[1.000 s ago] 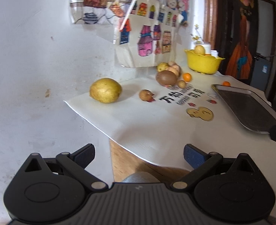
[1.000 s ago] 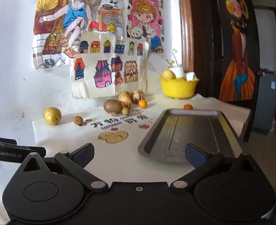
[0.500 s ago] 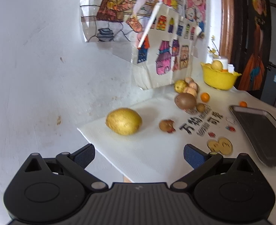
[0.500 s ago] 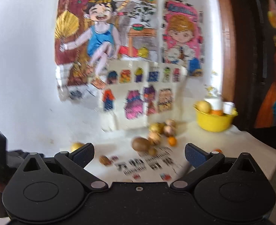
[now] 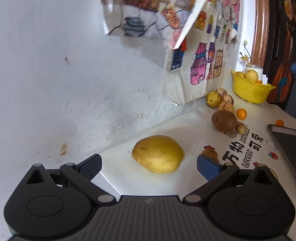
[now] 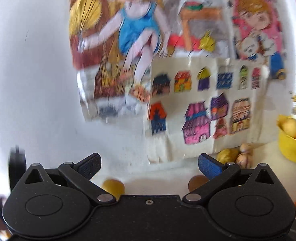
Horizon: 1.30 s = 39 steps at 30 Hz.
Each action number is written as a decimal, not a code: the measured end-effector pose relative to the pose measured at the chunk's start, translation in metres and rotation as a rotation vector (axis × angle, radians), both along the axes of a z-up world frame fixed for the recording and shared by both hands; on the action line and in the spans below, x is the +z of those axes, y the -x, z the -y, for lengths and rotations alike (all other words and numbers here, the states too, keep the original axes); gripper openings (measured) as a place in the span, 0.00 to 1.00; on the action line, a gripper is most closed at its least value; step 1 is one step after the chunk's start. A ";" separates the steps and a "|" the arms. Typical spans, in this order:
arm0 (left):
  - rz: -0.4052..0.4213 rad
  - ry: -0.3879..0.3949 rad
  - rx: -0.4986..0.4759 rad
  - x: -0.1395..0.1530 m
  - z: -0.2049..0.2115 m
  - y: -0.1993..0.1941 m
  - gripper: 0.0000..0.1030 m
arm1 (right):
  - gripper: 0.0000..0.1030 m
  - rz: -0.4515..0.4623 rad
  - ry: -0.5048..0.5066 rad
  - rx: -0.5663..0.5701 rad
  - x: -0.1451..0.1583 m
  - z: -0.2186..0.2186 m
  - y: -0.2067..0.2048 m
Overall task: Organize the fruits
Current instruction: 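Grasp the large yellow pear with the left tool while the right tool grasps a small brown fruit, then carry both fruits to the metal tray and open both tools to release them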
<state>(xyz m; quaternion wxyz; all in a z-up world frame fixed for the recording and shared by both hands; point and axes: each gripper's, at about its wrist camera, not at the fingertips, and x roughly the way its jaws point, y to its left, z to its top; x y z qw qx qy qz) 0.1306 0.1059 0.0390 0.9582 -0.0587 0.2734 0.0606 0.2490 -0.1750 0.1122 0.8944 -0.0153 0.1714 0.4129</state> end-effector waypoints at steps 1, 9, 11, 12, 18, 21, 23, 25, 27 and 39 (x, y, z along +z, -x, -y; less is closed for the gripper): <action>0.002 0.019 -0.010 -0.001 -0.005 -0.003 1.00 | 1.00 0.011 0.037 0.012 -0.009 -0.005 -0.002; -0.012 0.119 -0.067 -0.011 -0.022 -0.031 1.00 | 0.99 0.147 0.396 0.118 -0.081 -0.052 0.002; -0.022 0.109 -0.072 -0.015 -0.019 -0.036 0.99 | 0.99 0.127 0.410 0.142 -0.092 -0.060 0.001; -0.027 0.106 -0.072 -0.017 -0.018 -0.039 0.99 | 0.98 0.118 0.414 0.154 -0.097 -0.063 0.002; -0.054 0.110 -0.074 -0.027 -0.016 -0.049 0.92 | 0.82 0.083 0.462 0.199 -0.114 -0.086 -0.010; -0.071 0.117 -0.071 -0.031 -0.016 -0.054 0.86 | 0.75 0.066 0.467 0.205 -0.119 -0.093 -0.017; -0.065 0.112 -0.071 -0.031 -0.016 -0.057 0.85 | 0.70 0.061 0.463 0.212 -0.121 -0.097 -0.020; -0.062 0.128 -0.075 -0.032 -0.017 -0.058 0.82 | 0.64 0.055 0.450 0.215 -0.122 -0.098 -0.023; -0.062 0.137 -0.079 -0.032 -0.016 -0.059 0.76 | 0.54 0.038 0.435 0.217 -0.121 -0.100 -0.026; -0.069 0.157 -0.049 -0.030 -0.013 -0.059 0.73 | 0.28 -0.011 0.376 0.205 -0.122 -0.099 -0.030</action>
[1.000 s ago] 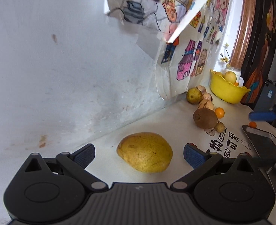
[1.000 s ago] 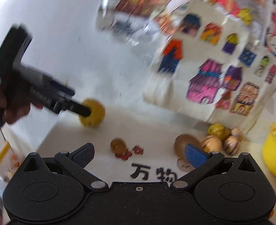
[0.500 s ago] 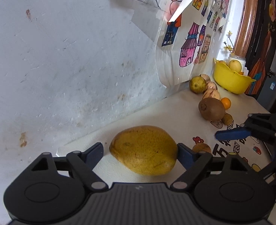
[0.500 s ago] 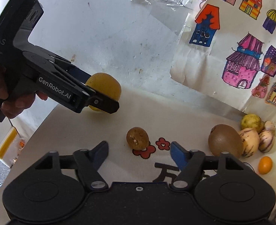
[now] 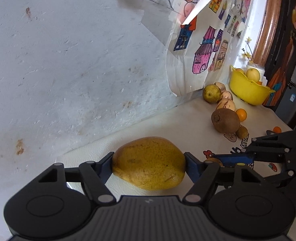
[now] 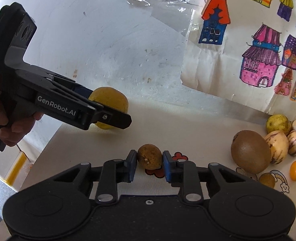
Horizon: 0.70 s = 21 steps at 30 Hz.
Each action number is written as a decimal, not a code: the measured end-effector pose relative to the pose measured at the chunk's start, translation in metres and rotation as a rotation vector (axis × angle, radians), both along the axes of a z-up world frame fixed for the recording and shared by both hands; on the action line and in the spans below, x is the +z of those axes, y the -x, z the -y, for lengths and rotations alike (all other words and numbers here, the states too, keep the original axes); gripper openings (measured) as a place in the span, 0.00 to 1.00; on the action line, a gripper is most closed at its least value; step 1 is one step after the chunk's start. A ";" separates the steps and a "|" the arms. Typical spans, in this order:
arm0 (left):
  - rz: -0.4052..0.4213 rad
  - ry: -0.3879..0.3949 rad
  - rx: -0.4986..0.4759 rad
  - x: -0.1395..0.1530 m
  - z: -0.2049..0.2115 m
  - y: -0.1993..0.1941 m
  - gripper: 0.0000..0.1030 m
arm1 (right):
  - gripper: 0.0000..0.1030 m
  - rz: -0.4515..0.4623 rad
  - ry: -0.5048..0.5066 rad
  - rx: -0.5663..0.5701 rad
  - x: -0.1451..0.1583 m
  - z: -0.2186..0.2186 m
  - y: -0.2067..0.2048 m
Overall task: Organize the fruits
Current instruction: 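Carry both fruits to the metal tray and open both tools to release them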
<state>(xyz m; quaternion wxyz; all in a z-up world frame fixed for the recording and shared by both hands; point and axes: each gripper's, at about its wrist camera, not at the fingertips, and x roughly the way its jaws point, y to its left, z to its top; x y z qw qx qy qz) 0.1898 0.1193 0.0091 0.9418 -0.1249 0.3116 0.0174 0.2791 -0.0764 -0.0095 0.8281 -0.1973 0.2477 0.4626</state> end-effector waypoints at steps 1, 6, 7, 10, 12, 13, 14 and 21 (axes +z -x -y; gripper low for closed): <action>-0.003 0.012 0.002 0.001 0.001 0.000 0.73 | 0.28 -0.002 -0.003 -0.007 0.002 0.003 0.002; 0.011 0.027 -0.032 0.011 0.018 0.000 0.73 | 0.28 -0.017 -0.031 -0.076 0.018 0.034 0.013; 0.017 0.024 -0.044 0.014 0.024 -0.001 0.73 | 0.28 -0.022 -0.038 -0.097 0.023 0.043 0.016; 0.030 0.028 -0.087 0.025 0.045 -0.005 0.73 | 0.28 -0.027 -0.080 -0.158 0.038 0.079 0.025; 0.036 0.031 -0.118 0.031 0.062 -0.010 0.73 | 0.28 -0.036 -0.108 -0.206 0.048 0.107 0.029; 0.037 0.033 -0.134 0.034 0.072 -0.012 0.73 | 0.28 -0.041 -0.120 -0.229 0.053 0.120 0.031; 0.038 0.038 -0.152 0.037 0.082 -0.015 0.73 | 0.28 -0.044 -0.131 -0.254 0.057 0.135 0.032; 0.027 0.096 -0.270 0.053 0.161 -0.042 0.73 | 0.29 0.024 -0.116 -0.447 0.061 0.233 0.035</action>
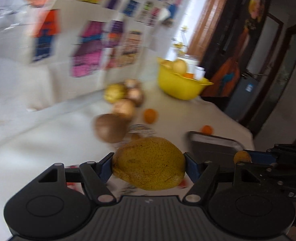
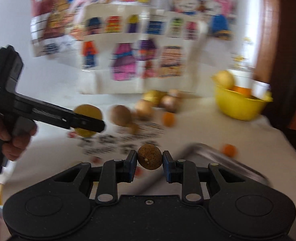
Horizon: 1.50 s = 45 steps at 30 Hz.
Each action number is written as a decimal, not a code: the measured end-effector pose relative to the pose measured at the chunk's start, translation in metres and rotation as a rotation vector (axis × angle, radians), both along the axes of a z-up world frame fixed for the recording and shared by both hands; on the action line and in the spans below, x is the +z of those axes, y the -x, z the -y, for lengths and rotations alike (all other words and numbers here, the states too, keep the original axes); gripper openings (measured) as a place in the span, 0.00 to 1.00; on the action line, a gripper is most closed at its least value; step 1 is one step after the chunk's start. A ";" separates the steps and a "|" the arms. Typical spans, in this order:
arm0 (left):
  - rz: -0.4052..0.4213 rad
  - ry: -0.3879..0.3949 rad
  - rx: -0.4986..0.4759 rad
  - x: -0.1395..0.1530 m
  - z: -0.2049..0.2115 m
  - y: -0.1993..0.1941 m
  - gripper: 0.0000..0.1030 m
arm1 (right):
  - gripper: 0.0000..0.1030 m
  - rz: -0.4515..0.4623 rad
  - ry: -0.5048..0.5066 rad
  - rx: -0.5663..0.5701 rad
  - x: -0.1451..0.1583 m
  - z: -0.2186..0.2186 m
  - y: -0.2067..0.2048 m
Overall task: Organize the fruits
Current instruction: 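Carry both fruits to the metal tray and open both tools to release them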
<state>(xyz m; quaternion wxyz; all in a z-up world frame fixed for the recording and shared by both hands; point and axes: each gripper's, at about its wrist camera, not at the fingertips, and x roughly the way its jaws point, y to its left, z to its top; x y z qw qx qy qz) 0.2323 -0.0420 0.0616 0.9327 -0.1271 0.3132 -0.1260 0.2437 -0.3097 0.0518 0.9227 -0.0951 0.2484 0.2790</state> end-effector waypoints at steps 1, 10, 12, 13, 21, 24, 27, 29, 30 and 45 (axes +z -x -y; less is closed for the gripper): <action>0.003 0.001 -0.013 0.001 0.012 -0.005 0.73 | 0.29 0.008 0.009 -0.022 -0.002 0.010 -0.002; -0.016 0.033 -0.091 -0.006 0.101 -0.064 0.73 | 0.28 0.050 0.051 -0.140 -0.036 0.082 -0.039; -0.031 0.042 -0.112 -0.013 0.117 -0.077 0.73 | 0.28 0.044 0.044 -0.160 -0.045 0.091 -0.050; -0.036 0.042 -0.123 -0.015 0.125 -0.083 0.73 | 0.28 0.040 0.040 -0.167 -0.048 0.093 -0.055; -0.079 0.010 -0.152 -0.039 0.161 -0.113 0.73 | 0.29 0.027 0.041 -0.177 -0.071 0.108 -0.076; -0.089 -0.005 -0.145 -0.044 0.164 -0.116 0.73 | 0.29 0.022 0.051 -0.171 -0.077 0.108 -0.079; -0.094 -0.019 -0.143 -0.047 0.167 -0.116 0.73 | 0.29 0.017 0.058 -0.171 -0.082 0.108 -0.082; -0.098 -0.024 -0.141 -0.048 0.168 -0.118 0.73 | 0.29 0.012 0.056 -0.172 -0.084 0.109 -0.083; -0.100 -0.027 -0.140 -0.048 0.169 -0.119 0.73 | 0.29 0.012 0.054 -0.172 -0.084 0.109 -0.083; -0.159 -0.024 -0.130 -0.055 0.167 -0.126 0.74 | 0.42 0.019 0.026 -0.175 -0.086 0.113 -0.078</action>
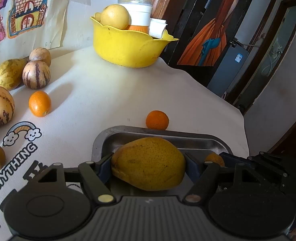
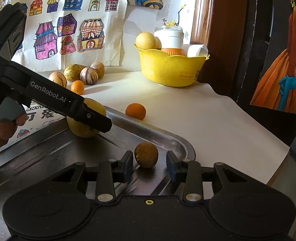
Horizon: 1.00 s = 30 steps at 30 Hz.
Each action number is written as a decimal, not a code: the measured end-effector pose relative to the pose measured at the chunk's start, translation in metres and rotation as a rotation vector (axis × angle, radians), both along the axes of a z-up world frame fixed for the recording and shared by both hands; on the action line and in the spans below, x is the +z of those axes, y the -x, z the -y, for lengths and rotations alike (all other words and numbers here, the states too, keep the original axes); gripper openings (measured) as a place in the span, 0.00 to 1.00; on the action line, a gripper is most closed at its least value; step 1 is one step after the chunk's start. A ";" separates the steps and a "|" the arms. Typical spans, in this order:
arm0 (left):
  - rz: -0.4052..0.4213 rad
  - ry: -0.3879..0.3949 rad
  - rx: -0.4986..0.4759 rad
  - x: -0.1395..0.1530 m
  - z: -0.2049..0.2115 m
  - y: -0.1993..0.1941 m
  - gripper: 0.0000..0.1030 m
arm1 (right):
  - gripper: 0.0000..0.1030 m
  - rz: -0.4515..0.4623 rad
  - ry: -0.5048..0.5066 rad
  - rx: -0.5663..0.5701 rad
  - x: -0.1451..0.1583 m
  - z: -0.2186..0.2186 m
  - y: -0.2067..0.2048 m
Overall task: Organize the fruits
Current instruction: 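Carry both fruits to the metal tray and open both tools to release them, then move both open tools back toward the fruit pile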
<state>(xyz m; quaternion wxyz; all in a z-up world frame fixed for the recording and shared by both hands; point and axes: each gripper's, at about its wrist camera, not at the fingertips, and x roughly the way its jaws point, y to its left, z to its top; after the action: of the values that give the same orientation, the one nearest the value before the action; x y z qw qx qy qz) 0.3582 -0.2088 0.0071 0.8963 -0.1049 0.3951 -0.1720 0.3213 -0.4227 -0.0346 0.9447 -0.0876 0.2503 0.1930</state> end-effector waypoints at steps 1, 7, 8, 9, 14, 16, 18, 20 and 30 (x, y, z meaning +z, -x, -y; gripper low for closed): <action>-0.001 0.001 0.002 0.000 0.000 0.001 0.74 | 0.45 0.002 0.001 0.001 0.001 0.000 0.002; 0.053 0.007 0.020 0.011 -0.002 0.013 0.79 | 0.59 0.014 0.001 0.002 0.005 -0.002 0.014; 0.060 0.007 0.019 0.013 -0.003 0.015 0.80 | 0.62 0.017 -0.001 0.000 0.006 -0.002 0.016; 0.066 0.008 0.017 0.016 -0.003 0.018 0.81 | 0.64 0.021 -0.003 -0.001 0.007 -0.002 0.019; 0.108 -0.005 0.032 0.030 -0.008 0.036 0.96 | 0.77 0.038 -0.015 -0.005 0.012 -0.004 0.034; 0.129 -0.013 0.045 0.035 -0.012 0.045 0.98 | 0.84 0.048 -0.025 -0.003 0.016 -0.006 0.041; 0.144 -0.019 0.051 0.039 -0.016 0.055 0.99 | 0.92 0.058 -0.035 0.000 0.020 -0.008 0.050; 0.161 -0.029 0.068 0.042 -0.023 0.066 0.99 | 0.95 0.072 -0.041 0.004 0.024 -0.010 0.059; 0.218 -0.093 0.139 0.050 -0.068 0.148 0.99 | 0.99 0.111 -0.054 0.049 0.042 -0.037 0.120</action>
<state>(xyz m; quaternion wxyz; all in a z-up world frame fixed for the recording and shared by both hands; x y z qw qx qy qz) 0.2101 -0.1411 0.0568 0.9476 -0.0711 0.2947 -0.1013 0.2013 -0.3857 0.0071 0.9541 -0.0786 0.1902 0.2178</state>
